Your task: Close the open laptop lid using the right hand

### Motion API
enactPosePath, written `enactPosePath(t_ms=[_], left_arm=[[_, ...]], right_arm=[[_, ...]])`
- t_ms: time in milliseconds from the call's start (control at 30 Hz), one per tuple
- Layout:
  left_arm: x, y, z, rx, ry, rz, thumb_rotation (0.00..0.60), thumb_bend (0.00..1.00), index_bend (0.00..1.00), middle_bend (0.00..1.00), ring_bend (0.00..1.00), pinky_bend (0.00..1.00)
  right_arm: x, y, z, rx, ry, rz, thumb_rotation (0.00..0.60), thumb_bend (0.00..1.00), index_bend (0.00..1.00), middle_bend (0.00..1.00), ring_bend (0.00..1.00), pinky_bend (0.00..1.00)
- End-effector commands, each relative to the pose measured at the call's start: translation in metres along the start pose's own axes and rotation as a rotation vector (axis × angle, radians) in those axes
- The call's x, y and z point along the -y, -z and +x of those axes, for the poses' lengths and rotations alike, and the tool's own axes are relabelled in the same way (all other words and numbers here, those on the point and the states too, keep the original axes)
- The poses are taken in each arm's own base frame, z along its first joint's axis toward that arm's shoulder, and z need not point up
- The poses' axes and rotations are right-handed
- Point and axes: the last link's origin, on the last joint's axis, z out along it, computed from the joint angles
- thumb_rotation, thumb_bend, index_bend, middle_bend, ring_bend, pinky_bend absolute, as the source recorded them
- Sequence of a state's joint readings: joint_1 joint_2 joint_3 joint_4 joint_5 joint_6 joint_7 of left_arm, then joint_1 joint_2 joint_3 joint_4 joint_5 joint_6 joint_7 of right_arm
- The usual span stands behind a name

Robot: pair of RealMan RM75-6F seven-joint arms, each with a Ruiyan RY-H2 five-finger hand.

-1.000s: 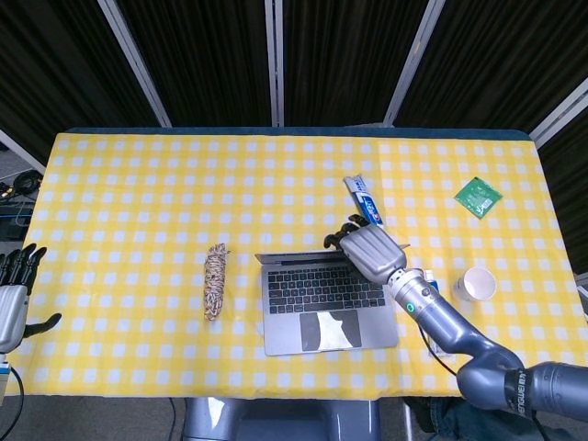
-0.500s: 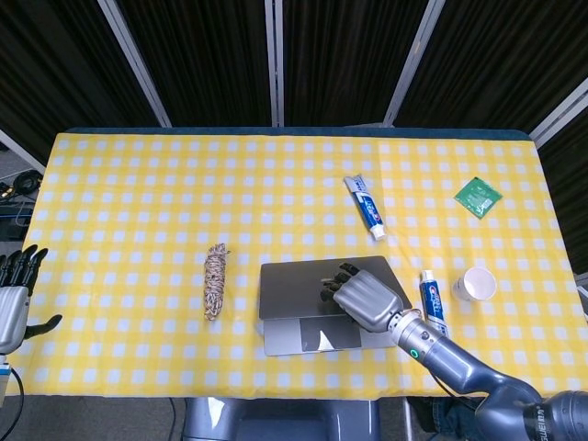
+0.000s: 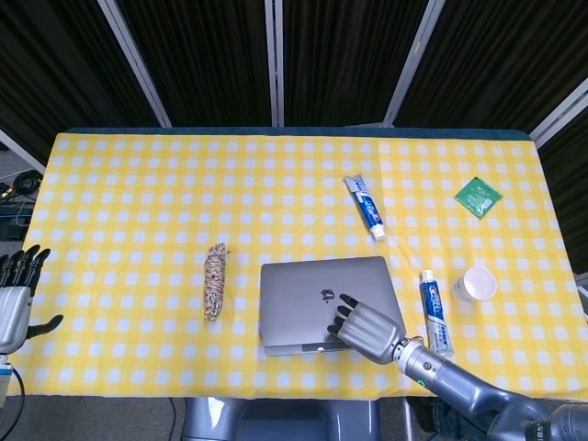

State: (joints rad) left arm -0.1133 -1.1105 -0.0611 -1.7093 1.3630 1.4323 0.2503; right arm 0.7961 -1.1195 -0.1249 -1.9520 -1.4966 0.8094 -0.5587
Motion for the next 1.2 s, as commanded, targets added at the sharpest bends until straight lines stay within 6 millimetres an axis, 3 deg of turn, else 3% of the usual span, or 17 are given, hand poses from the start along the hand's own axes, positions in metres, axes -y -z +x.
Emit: enactPosePath(t_ms=[33,533,1000,1033,1167,1200], left_arm=[[0.0,0.0,0.0,0.0,-0.001,0.0,0.6,0.0,0.0,0.0,0.0,0.0],[-0.002,0.0,-0.003,0.006,-0.011,-0.003,0.6,0.0,0.0,0.0,0.0,0.0],[0.0,0.001,0.001,-0.003,0.005,-0.002,0.6,0.0,0.0,0.0,0.0,0.0],[0.0,0.002,0.002,-0.006,0.008,-0.003,0.6,0.0,0.0,0.0,0.0,0.0],[0.001,0.003,0.005,-0.018,0.018,-0.003,0.6,0.0,0.0,0.0,0.0,0.0],[0.001,0.003,0.006,-0.019,0.02,-0.003,0.6,0.0,0.0,0.0,0.0,0.0]], right_arm=[[0.003,0.006,-0.027,0.0,0.092,0.034,0.6,1.0,0.32,0.36,0.25,0.15],[-0.007,0.015,-0.067,-0.006,0.218,0.058,0.6,1.0,0.31,0.35,0.24,0.15],[-0.05,0.049,-0.009,-0.311,0.279,-0.105,0.6,0.98,0.27,0.32,0.22,0.14],[-0.057,0.056,-0.002,-0.352,0.285,-0.14,0.6,0.92,0.25,0.3,0.21,0.13],[-0.081,0.086,0.014,-0.462,0.254,-0.366,0.6,0.15,0.05,0.08,0.03,0.01],[-0.083,0.091,0.014,-0.468,0.237,-0.4,0.6,0.04,0.02,0.04,0.01,0.0]])
